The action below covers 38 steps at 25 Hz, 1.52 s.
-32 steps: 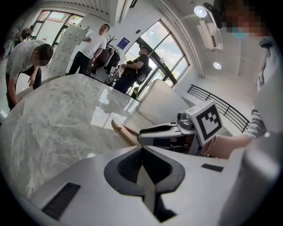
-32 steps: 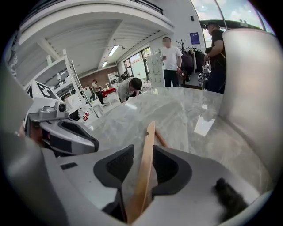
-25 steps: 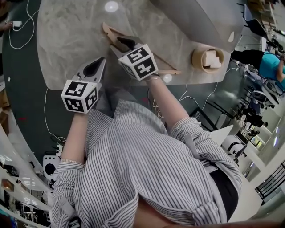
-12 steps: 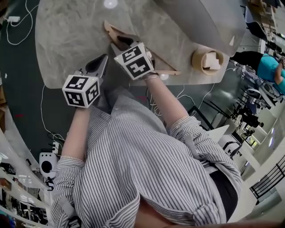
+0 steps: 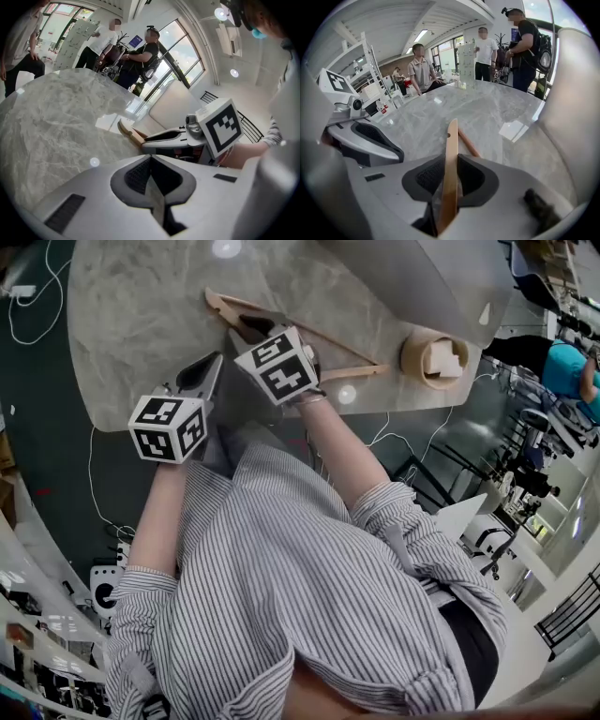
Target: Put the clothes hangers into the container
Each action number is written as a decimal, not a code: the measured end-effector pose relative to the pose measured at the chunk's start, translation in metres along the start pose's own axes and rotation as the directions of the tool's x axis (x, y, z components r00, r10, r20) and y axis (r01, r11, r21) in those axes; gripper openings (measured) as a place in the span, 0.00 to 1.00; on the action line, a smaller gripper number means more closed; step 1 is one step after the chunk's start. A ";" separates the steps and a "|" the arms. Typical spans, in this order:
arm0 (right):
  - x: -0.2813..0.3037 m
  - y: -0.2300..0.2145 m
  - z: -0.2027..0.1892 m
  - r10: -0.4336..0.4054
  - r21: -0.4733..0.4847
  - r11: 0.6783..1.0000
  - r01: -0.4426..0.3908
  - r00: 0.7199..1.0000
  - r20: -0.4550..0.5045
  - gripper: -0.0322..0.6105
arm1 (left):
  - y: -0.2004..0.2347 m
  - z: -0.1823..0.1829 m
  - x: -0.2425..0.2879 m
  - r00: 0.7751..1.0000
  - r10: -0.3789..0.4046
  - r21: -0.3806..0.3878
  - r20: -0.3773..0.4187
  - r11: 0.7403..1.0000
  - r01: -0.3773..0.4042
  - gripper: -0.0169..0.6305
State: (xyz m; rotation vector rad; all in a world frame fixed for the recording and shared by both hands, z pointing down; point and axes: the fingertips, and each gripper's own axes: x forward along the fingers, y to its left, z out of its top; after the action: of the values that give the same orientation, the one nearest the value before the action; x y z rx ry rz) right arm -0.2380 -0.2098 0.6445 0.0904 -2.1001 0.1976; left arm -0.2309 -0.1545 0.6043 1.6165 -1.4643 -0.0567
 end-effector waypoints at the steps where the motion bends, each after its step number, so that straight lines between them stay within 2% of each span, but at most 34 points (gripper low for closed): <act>1: 0.000 0.000 0.000 -0.002 0.013 1.000 0.002 1.000 0.002 0.19 | -0.002 0.001 0.000 1.000 -0.003 0.004 0.001 1.000 0.003 0.04; 6: -0.009 0.009 0.007 -0.018 -0.007 1.000 0.018 0.999 0.030 0.19 | -0.004 0.004 -0.005 1.000 -0.011 0.029 -0.004 1.000 0.011 0.04; 12: -0.045 0.013 0.033 -0.049 -0.018 0.998 0.052 0.989 0.143 0.19 | -0.011 0.009 -0.013 1.000 -0.015 0.053 0.008 0.998 0.015 0.04; 16: -0.073 0.007 0.051 -0.078 0.001 0.997 0.080 0.975 0.209 0.19 | -0.022 0.028 -0.020 0.998 -0.015 0.099 0.054 0.995 0.009 0.04; 20: -0.101 -0.001 0.060 -0.125 0.018 0.992 0.124 0.959 0.255 0.19 | -0.044 0.047 -0.022 0.995 -0.053 0.139 0.088 0.989 0.040 0.04; 26: -0.146 -0.001 0.066 -0.166 0.051 0.986 0.158 0.927 0.335 0.19 | -0.070 0.075 -0.030 0.989 -0.077 0.249 0.124 0.968 0.044 0.04; 33: -0.199 -0.017 0.073 -0.233 0.111 0.972 0.206 0.875 0.425 0.19 | -0.115 0.114 -0.032 0.971 -0.167 0.304 0.169 0.946 0.110 0.04; 38: -0.240 -0.031 0.084 -0.281 0.137 0.960 0.246 0.821 0.497 0.19 | -0.144 0.147 -0.040 0.948 -0.234 0.327 0.216 0.932 0.155 0.04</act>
State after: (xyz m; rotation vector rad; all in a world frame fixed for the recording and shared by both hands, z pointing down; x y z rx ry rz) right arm -0.1818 -0.2594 0.3999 0.5256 -2.5817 0.0776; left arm -0.2176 -0.2272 0.4081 2.0707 -1.5538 -0.1606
